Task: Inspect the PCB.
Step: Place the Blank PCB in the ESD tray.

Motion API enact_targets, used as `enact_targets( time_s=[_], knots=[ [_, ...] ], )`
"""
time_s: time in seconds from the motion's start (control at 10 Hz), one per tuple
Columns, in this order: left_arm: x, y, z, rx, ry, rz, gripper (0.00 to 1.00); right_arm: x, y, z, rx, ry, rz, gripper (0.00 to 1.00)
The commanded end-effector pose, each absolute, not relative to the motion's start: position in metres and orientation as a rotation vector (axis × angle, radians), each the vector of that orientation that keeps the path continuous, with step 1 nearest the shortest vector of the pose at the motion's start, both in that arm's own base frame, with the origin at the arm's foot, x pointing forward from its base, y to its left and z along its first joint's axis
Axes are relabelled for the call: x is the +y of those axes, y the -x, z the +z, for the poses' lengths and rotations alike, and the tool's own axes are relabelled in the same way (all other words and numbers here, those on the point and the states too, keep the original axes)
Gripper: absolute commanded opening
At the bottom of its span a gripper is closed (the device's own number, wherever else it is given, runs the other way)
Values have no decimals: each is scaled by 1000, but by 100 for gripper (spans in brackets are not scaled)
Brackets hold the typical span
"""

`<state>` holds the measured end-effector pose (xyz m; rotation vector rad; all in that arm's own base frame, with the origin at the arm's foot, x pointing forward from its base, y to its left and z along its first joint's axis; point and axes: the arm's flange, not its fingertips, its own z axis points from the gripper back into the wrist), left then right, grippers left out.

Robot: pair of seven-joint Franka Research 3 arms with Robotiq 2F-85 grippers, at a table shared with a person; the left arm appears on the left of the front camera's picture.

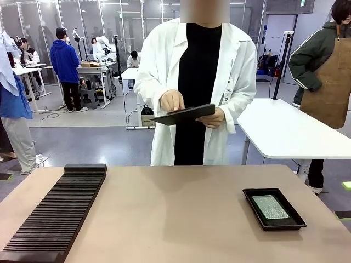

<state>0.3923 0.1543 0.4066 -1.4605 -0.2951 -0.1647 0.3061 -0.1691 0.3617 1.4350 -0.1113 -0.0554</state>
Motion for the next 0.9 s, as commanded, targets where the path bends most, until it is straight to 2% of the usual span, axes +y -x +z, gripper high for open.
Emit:
enact_targets(
  time_s=[0.0,0.8],
  knots=[
    [157,-393,411,-269,1462,-167,100,-168,-301,365,-110,-1431,-42,100],
    [157,-393,411,-269,1462,-167,100,-168,-301,365,-110,-1431,-42,100]
  ],
)
